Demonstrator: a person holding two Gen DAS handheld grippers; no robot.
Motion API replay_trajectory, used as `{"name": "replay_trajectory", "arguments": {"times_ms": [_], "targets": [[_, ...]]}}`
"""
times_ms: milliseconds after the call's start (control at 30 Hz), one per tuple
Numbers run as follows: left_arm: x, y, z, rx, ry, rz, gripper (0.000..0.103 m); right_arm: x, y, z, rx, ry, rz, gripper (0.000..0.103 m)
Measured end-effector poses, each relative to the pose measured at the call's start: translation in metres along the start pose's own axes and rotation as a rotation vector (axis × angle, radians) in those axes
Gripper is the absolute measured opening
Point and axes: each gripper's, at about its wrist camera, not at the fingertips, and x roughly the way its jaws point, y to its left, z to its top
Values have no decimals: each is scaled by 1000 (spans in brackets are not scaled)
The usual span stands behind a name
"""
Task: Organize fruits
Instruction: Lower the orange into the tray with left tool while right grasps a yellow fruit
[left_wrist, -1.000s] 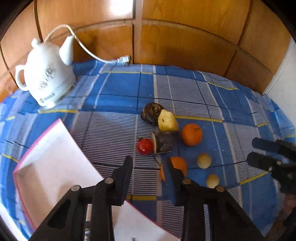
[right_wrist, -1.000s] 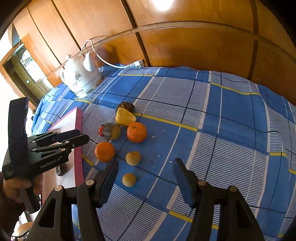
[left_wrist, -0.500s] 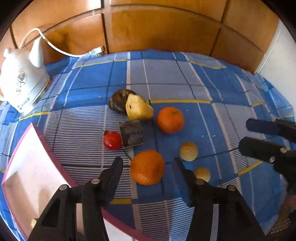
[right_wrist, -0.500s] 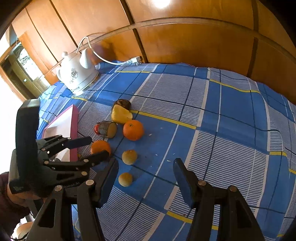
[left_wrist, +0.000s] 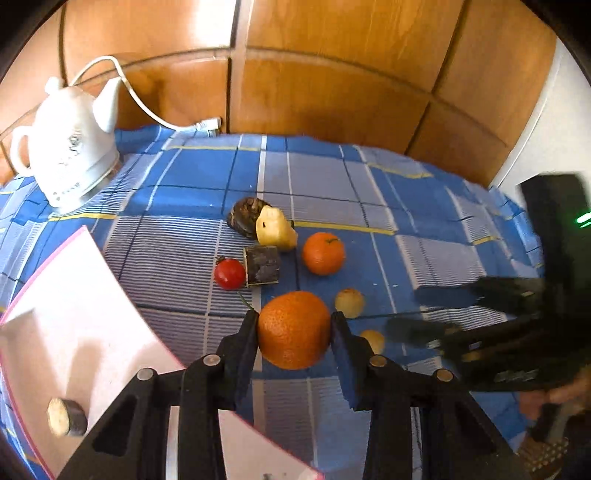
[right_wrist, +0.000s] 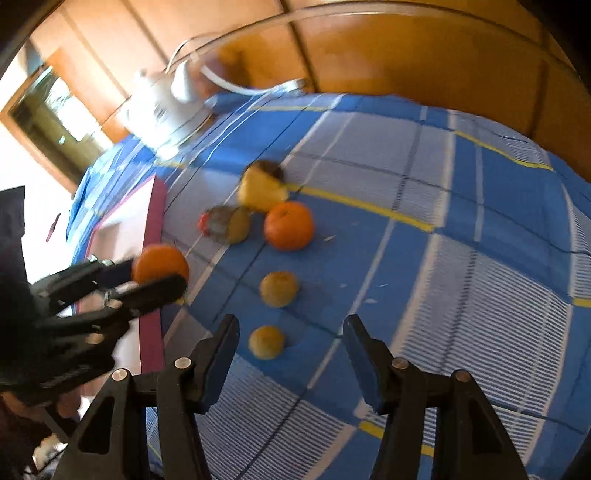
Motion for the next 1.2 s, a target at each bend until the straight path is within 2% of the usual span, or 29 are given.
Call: {"name": "replay_trajectory", "arguments": {"times_ms": [133, 300, 433, 667, 833, 900, 1000, 1033, 1200], "targets": [[-20, 11, -9, -60, -24, -20, 39, 16, 13, -7, -50, 31, 8, 59], [-41, 41, -21, -155, -50, -2, 39, 28, 21, -11, -100, 46, -12, 38], [-57, 76, -31, -244, -82, 52, 39, 34, 22, -11, -125, 43, -32, 24], [-75, 148, -31, -385, -142, 226, 39, 34, 26, -12, -166, 54, -53, 24], [-70, 193, -32, -473, -123, 301, 39, 34, 29, -13, -189, 53, -70, 24], [-64, 200, -34, -488, -106, 306, 41, 35, 29, -13, -194, 53, -70, 24], [-66, 200, -37, -496, -123, 329, 55, 34, 29, -13, -201, 52, -72, 24], [-69, 198, -38, -494, -135, 337, 56, 34, 29, -13, -203, 52, -73, 24], [-82, 178, -46, -478, -149, 370, 57, 34, 31, -14, -211, 50, -79, 24]]}}
